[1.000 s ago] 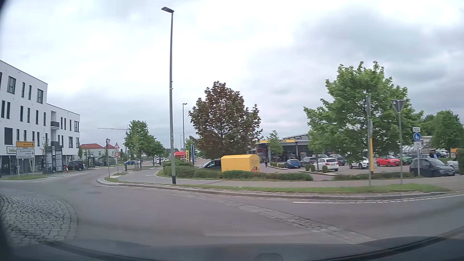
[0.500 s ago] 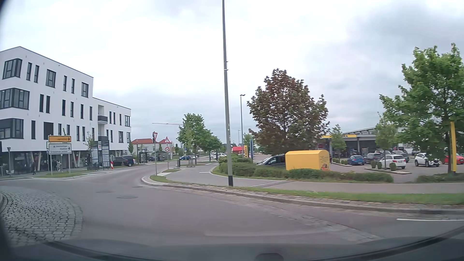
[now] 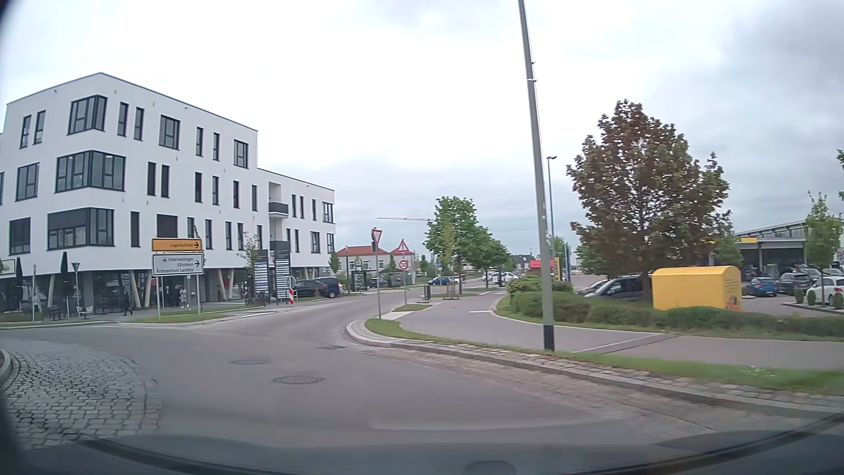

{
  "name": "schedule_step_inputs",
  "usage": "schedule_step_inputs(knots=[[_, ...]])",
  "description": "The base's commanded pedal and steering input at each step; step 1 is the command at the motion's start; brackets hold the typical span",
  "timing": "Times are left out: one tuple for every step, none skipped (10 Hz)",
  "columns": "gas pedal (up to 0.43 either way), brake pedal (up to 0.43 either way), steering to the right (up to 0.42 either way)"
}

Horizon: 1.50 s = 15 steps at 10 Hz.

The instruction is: Follow the waypoints while adhering to traffic rules and regulations

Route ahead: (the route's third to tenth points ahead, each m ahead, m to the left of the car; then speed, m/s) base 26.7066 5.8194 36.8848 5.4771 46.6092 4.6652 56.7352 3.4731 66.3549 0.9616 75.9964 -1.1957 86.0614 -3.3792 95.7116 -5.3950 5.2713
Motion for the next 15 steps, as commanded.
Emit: schedule_step_inputs(knots=[[0.047, 0.0, -0.301], [0.047, 0.0, -0.293], [0.047, 0.0, -0.28], [0.047, 0.0, -0.266], [0.047, 0.0, -0.25], [0.059, 0.0, -0.233], [0.059, 0.0, -0.217], [0.079, 0.0, -0.208], [0.087, 0.0, -0.2], [0.087, 0.0, -0.187], [0.087, 0.0, -0.166], [0.087, 0.0, -0.143], [0.087, 0.0, -0.116], [0.087, 0.0, -0.092], [0.087, 0.0, -0.071]])
